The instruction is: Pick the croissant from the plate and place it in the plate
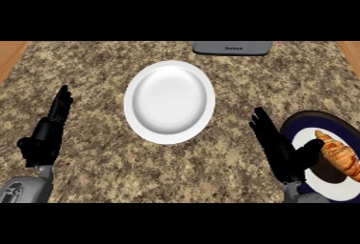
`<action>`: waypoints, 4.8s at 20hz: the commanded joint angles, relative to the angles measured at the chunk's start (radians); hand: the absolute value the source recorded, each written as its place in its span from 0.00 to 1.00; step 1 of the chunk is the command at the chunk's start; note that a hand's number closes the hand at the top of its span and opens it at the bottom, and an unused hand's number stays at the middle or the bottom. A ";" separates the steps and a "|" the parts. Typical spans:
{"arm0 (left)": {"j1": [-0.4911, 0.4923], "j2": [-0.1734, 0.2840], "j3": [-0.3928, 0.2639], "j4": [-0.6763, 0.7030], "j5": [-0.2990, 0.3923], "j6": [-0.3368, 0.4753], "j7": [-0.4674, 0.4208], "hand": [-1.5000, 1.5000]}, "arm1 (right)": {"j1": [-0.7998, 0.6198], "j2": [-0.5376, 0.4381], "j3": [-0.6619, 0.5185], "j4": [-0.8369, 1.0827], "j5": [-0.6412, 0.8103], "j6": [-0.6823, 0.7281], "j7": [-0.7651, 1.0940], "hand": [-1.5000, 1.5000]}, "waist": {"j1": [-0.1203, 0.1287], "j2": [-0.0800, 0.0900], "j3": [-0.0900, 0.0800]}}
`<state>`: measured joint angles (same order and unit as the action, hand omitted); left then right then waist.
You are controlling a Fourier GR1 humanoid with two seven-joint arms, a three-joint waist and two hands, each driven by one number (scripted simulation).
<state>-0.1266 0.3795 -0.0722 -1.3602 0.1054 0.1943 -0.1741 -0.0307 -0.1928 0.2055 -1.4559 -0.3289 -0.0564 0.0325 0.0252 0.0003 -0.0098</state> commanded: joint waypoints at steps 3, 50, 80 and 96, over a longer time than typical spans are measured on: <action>0.118 0.085 0.028 -0.049 -0.030 -0.026 -0.006 0.50 | -0.055 -0.176 -0.146 -0.140 -0.159 0.228 0.007 0.00 | -0.015 -0.009 0.011; 0.224 0.005 0.027 -0.127 -0.184 -0.029 0.040 0.50 | 0.086 -0.681 -0.286 -0.123 0.717 0.518 -0.153 0.00 | -0.013 0.002 0.010; 0.127 -0.057 0.185 -0.081 -0.266 -0.172 0.058 0.50 | -0.120 -0.494 -0.259 0.345 1.133 0.499 -0.441 0.00 | -0.025 0.000 0.010; 0.243 -0.066 0.231 -0.125 -0.278 -0.170 0.056 0.50 | -0.116 -0.238 -0.443 0.384 1.157 0.278 0.081 1.00 | -0.094 -0.027 0.000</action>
<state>0.0955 0.2997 0.1312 -1.4862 -0.1846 0.0235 -0.1231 -0.2078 -0.5170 -0.1717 -1.0640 0.8111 0.3077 -0.1352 -0.0330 -0.0225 -0.0178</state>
